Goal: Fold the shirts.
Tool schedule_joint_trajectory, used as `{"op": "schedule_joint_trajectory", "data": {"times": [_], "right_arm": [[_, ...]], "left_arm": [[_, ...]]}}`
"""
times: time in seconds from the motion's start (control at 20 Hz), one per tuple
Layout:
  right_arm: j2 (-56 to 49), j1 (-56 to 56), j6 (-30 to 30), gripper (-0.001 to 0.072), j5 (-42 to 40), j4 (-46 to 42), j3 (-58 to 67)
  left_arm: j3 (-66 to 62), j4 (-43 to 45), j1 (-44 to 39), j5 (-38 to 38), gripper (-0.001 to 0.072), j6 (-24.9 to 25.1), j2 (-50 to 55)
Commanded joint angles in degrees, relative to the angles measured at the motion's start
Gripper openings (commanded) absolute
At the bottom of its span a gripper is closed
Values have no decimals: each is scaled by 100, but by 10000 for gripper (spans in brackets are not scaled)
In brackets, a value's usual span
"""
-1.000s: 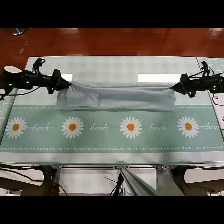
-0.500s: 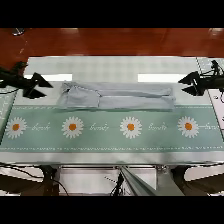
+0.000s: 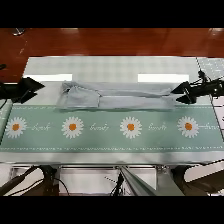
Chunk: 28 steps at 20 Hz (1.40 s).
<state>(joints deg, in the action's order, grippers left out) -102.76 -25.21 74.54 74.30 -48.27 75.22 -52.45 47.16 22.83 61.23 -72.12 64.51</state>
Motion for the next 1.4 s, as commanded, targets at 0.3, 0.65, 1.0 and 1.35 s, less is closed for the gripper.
{"op": "schedule_joint_trajectory", "data": {"times": [0.3, 0.65, 1.0, 1.35], "right_arm": [[365, 424, -313, 25, 153, 11, -17], [2986, 282, -391, 26, 654, -966, -809], [5082, 282, -61, 25, 940, -802, -1427], [5381, 282, 15, 26, 966, -393, -1429]], "left_arm": [[566, -299, -1886, -763, 26, 227, -24], [-365, -348, -4009, -1952, 19, -328, 1088], [-3510, -348, -5941, -1615, 19, -879, 3862], [-4981, -715, -7215, -1272, 20, -1836, 5475]]}}
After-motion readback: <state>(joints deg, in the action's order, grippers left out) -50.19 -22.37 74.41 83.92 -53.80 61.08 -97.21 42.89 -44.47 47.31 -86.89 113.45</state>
